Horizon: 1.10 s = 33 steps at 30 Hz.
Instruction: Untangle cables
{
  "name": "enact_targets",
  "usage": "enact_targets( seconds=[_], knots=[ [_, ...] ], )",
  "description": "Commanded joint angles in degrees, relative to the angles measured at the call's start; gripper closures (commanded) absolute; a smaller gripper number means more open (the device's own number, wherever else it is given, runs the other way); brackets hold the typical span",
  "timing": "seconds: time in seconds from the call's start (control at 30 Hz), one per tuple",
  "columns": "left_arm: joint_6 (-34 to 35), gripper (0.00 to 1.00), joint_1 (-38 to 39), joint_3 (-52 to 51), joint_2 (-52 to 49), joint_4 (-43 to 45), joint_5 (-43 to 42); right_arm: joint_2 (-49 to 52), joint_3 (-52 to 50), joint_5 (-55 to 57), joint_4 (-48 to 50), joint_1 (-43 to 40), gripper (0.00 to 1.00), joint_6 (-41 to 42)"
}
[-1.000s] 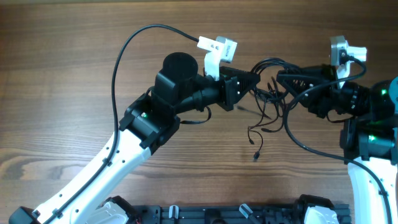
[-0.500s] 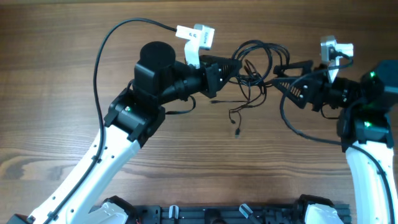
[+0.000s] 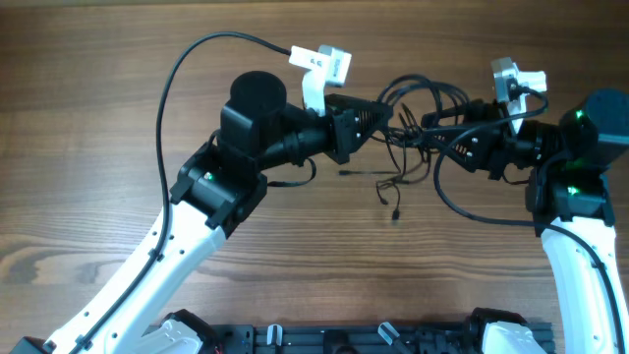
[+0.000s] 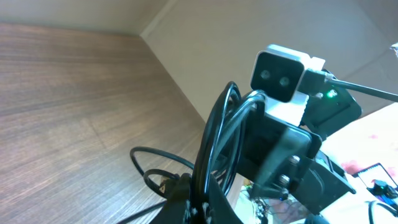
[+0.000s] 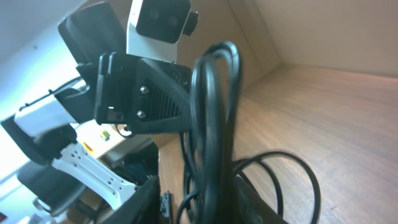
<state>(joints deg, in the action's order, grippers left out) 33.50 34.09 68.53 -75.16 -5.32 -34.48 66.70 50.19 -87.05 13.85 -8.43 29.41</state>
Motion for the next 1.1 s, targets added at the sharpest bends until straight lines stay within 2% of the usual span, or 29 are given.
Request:
enact_targets(
  seconds=[0.0, 0.1, 0.17, 0.3, 0.47, 0.53, 0.6, 0.7, 0.8, 0.9, 1.0, 1.07],
  knots=[
    [-0.42, 0.96, 0.22, 0.37, 0.02, 0.42, -0.87, 0.28, 0.70, -1.11, 0.26, 0.22, 0.86, -0.94],
    [-0.15, 0.96, 0.02, 0.37, 0.04, 0.96, -0.85, 0.28, 0.70, -0.48, 0.24, 0.22, 0.95, -1.01],
    [0.68, 0.96, -0.09, 0.37, 0.07, 2.78, -1.18, 0.28, 0.70, -0.50, -0.09, 0.22, 0.95, -2.45],
    [6.51, 0.96, -0.17, 0.37, 0.15, 8.59, -1.33, 0.61, 0.68, 0.20, -2.78, 0.22, 0.95, -4.63],
    [13.75, 0.96, -0.24, 0.37, 0.15, 12.46, -1.53, 1.03, 0.68, 4.09, -10.49, 0.22, 0.95, -10.43],
    [13.75, 0.96, -0.24, 0.37, 0.15, 13.44, -1.51, 1.03, 0.68, 4.13, -12.24, 0.22, 0.95, -12.00],
    [14.62, 0.90, -0.24, 0.37, 0.15, 15.65, -1.51, 1.03, 0.68, 5.90, -15.06, 0.22, 0.95, -14.51],
    [20.06, 0.90, -1.49, 0.37, 0.15, 18.51, -1.53, 1.03, 0.68, 8.98, -19.91, 0.22, 0.95, -17.55],
    [21.16, 0.90, -3.91, 0.37, 0.15, 17.73, -2.21, 1.03, 0.68, 9.22, -20.76, 0.22, 0.95, -17.64],
    [20.72, 0.78, -5.55, 0.37, 0.15, 12.41, -2.19, 1.03, 0.68, 9.70, -20.76, 0.22, 0.96, -17.42],
    [11.98, 0.67, -5.55, 0.37, 0.15, 3.82, -2.10, 1.03, 0.68, 12.02, -20.76, 0.22, 0.95, -15.32],
    [10.58, 0.61, -4.48, 0.37, 0.02, 0.31, -1.75, 1.03, 0.68, 13.40, -20.76, 0.22, 0.95, -14.19]
  ],
)
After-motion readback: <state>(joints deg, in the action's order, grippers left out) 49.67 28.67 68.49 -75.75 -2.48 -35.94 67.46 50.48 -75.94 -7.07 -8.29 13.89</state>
